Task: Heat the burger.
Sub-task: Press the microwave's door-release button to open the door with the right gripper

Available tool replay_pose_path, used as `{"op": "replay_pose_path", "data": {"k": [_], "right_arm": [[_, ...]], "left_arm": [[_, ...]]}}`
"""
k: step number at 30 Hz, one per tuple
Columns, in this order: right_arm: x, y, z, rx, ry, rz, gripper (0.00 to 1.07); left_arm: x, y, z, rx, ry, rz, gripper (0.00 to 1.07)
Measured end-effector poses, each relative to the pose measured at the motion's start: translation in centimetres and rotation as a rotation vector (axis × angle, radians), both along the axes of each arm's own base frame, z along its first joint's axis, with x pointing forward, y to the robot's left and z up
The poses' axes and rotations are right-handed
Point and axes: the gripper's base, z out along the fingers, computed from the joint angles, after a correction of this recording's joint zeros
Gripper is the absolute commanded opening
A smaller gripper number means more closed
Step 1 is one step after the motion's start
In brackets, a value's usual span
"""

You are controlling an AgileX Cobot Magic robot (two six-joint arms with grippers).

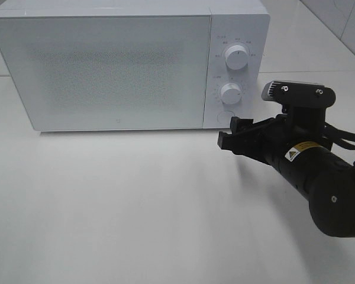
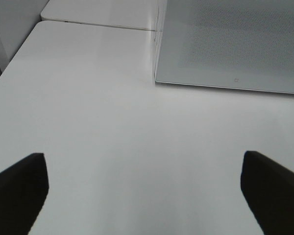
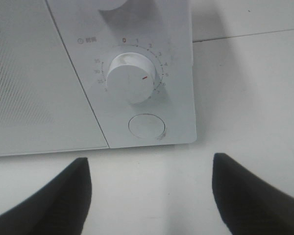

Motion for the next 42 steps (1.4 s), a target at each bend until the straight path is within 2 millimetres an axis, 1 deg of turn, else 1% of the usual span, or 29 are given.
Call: {"op": "replay_pose_path", "data": {"k": [1, 2, 3, 4, 5, 6, 7, 8, 9, 10, 11, 12, 13, 14, 16, 17, 19, 20, 22, 28, 31, 32, 33, 34, 35, 37, 38, 40, 42], "right_arm": [[0.0, 0.0, 0.0, 0.0, 0.0, 0.0, 0.61], [0.0, 0.0, 0.0, 0.034, 0.003, -0.014, 0.58], [0.0, 0.0, 0.1, 0.141, 0.017, -0.055, 0.5], [0.0, 0.0, 0.1, 0.141, 0.017, -0.055, 0.5], [0.1, 0.0, 0.1, 0.207, 0.025, -0.08, 0.45], [0.1, 0.0, 0.1, 0.342, 0.047, -0.132, 0.35], [0.1, 0.0, 0.1, 0.342, 0.047, -0.132, 0.35], [0.1, 0.0, 0.1, 0.504, 0.075, -0.194, 0.25], [0.1, 0.0, 0.1, 0.504, 0.075, -0.194, 0.25], [0.1, 0.0, 0.1, 0.57, 0.086, -0.219, 0.2], [0.1, 0.0, 0.1, 0.718, 0.113, -0.276, 0.13], [0.1, 0.0, 0.1, 0.718, 0.113, -0.276, 0.13], [0.1, 0.0, 0.1, 0.828, 0.133, -0.318, 0.06], [0.1, 0.0, 0.1, 0.828, 0.133, -0.318, 0.06], [0.1, 0.0, 0.1, 0.953, 0.155, -0.366, 0.0], [0.1, 0.0, 0.1, 0.953, 0.155, -0.366, 0.0], [0.1, 0.0, 0.1, 1.048, 0.174, -0.403, 0.0], [0.1, 0.0, 0.1, 1.048, 0.174, -0.403, 0.0], [-0.1, 0.0, -0.2, 1.114, 0.22, -0.448, 0.0], [0.1, 0.6, -0.6, 1.169, 0.314, -0.511, 0.0], [1.0, 1.2, -0.4, 1.18, 0.33, -0.512, 0.0], [1.0, 1.2, -0.4, 1.18, 0.33, -0.512, 0.0], [1.7, 1.3, -0.7, 1.18, 0.335, -0.521, 0.0], [1.7, 1.3, -0.7, 1.18, 0.335, -0.521, 0.0], [2.4, 1.3, -1.0, 1.193, 0.34, -0.539, 0.0], [2.7, 1.4, -1.1, 1.197, 0.34, -0.545, 0.0], [3.2, 1.6, -1.4, 1.199, 0.346, -0.553, 0.0], [3.4, 1.7, -1.5, 1.199, 0.348, -0.553, 0.0], [4.2, 2.1, -1.7, 1.203, 0.348, -0.554, 0.0]], "left_arm": [[0.0, 0.0, 0.0, 0.0, 0.0, 0.0, 1.0], [0.0, 0.0, 0.0, 0.0, 0.0, 0.0, 1.0], [0.0, 0.0, 0.0, 0.0, 0.0, 0.0, 1.0], [0.0, 0.0, 0.0, 0.0, 0.0, 0.0, 1.0], [0.0, 0.0, 0.0, 0.0, 0.0, 0.0, 1.0], [0.0, 0.0, 0.0, 0.0, 0.0, 0.0, 1.0], [0.0, 0.0, 0.0, 0.0, 0.0, 0.0, 1.0], [0.0, 0.0, 0.0, 0.0, 0.0, 0.0, 1.0], [0.0, 0.0, 0.0, 0.0, 0.0, 0.0, 1.0], [0.0, 0.0, 0.0, 0.0, 0.0, 0.0, 1.0], [0.0, 0.0, 0.0, 0.0, 0.0, 0.0, 1.0], [0.0, 0.0, 0.0, 0.0, 0.0, 0.0, 1.0], [0.0, 0.0, 0.0, 0.0, 0.0, 0.0, 1.0], [0.0, 0.0, 0.0, 0.0, 0.0, 0.0, 1.0], [0.0, 0.0, 0.0, 0.0, 0.0, 0.0, 1.0], [0.0, 0.0, 0.0, 0.0, 0.0, 0.0, 1.0], [0.0, 0.0, 0.0, 0.0, 0.0, 0.0, 1.0], [0.0, 0.0, 0.0, 0.0, 0.0, 0.0, 1.0], [0.0, 0.0, 0.0, 0.0, 0.0, 0.0, 1.0], [0.0, 0.0, 0.0, 0.0, 0.0, 0.0, 1.0], [0.0, 0.0, 0.0, 0.0, 0.0, 0.0, 1.0], [0.0, 0.0, 0.0, 0.0, 0.0, 0.0, 1.0], [0.0, 0.0, 0.0, 0.0, 0.0, 0.0, 1.0], [0.0, 0.0, 0.0, 0.0, 0.0, 0.0, 1.0], [0.0, 0.0, 0.0, 0.0, 0.0, 0.0, 1.0], [0.0, 0.0, 0.0, 0.0, 0.0, 0.0, 1.0], [0.0, 0.0, 0.0, 0.0, 0.0, 0.0, 1.0], [0.0, 0.0, 0.0, 0.0, 0.0, 0.0, 1.0], [0.0, 0.0, 0.0, 0.0, 0.0, 0.0, 1.0]]}}
